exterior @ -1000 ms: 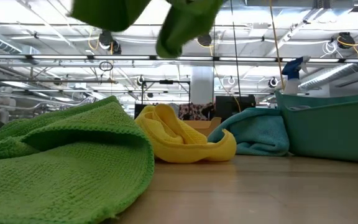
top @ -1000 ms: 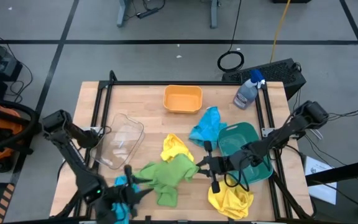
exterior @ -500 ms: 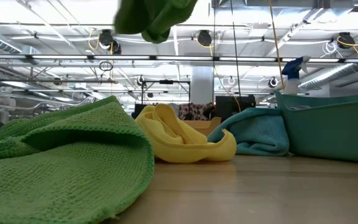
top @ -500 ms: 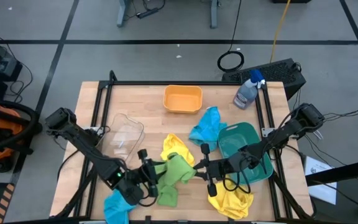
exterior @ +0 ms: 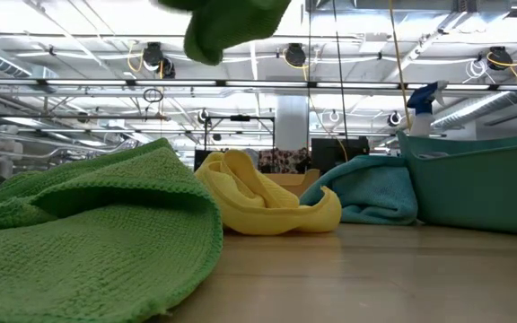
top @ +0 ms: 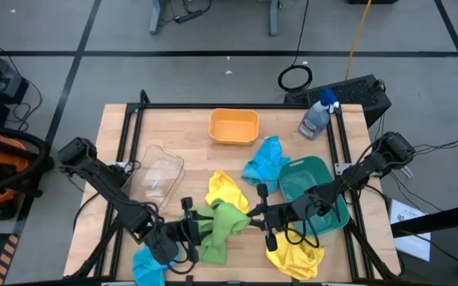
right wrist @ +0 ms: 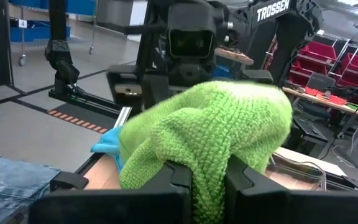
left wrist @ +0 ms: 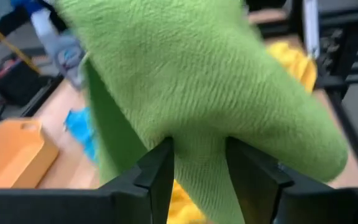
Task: Sort microfiber towel by color & place in baskets
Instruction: Put the top green microfiber cloth into the orange bin
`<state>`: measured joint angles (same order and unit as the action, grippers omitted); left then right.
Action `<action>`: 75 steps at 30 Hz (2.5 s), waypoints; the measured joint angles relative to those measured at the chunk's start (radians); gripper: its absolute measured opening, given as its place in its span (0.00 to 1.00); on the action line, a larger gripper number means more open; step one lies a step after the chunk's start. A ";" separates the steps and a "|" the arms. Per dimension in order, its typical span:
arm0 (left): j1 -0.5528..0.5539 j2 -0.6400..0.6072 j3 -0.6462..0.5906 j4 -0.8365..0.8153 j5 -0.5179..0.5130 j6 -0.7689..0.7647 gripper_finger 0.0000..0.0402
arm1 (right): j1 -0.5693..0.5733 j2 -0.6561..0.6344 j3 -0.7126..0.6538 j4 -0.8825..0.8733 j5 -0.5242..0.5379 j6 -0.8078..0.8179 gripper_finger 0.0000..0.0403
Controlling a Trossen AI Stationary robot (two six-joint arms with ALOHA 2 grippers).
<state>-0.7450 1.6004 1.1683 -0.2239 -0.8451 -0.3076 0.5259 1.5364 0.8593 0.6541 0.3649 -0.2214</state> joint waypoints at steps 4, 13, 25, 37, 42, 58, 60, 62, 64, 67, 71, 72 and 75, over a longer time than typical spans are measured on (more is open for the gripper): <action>-0.032 -0.043 0.000 -0.170 -0.002 -0.150 0.38 | 0.000 0.000 0.000 -0.005 0.001 -0.002 0.05; -0.157 -0.060 0.000 -0.246 -0.194 -0.401 0.38 | -0.001 0.000 0.000 -0.008 0.058 -0.004 0.05; -0.110 0.075 0.000 0.130 -0.316 -0.169 0.72 | -0.003 0.000 0.000 0.015 0.059 -0.003 0.05; 0.069 0.095 0.000 0.259 -0.070 -0.070 0.93 | -0.003 0.000 0.000 0.008 0.059 -0.003 0.05; 0.135 0.103 0.000 0.260 0.022 -0.054 0.92 | -0.003 0.000 0.000 0.008 0.059 -0.003 0.05; 0.103 0.102 0.000 0.322 0.086 0.214 0.04 | -0.003 0.000 0.000 -0.008 0.052 0.050 0.07; 0.102 0.102 0.000 0.322 0.074 0.212 0.08 | -0.003 0.000 0.000 -0.012 0.052 0.052 0.09; 0.101 0.102 0.000 0.320 0.038 0.209 0.14 | -0.003 0.000 0.000 -0.013 0.052 0.053 0.10; 0.098 0.102 0.000 0.318 -0.018 0.189 0.20 | -0.003 0.000 0.000 -0.013 0.052 0.053 0.10; 0.087 0.102 0.000 0.311 -0.108 0.164 0.29 | -0.002 0.000 0.000 -0.015 0.052 0.047 0.10; 0.053 0.102 0.000 0.312 -0.128 0.178 0.44 | 0.000 0.000 0.000 -0.029 0.048 0.043 0.10; 0.042 0.102 0.000 0.312 -0.129 0.186 0.49 | 0.000 0.000 0.000 -0.036 0.048 0.042 0.10; 0.009 0.102 0.000 0.315 -0.141 0.207 0.62 | 0.000 0.000 0.000 -0.056 0.048 0.042 0.10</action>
<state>-0.7364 1.7027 1.1683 0.0916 -0.9858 -0.1005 0.5255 1.5360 0.8593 0.5982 0.4129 -0.1799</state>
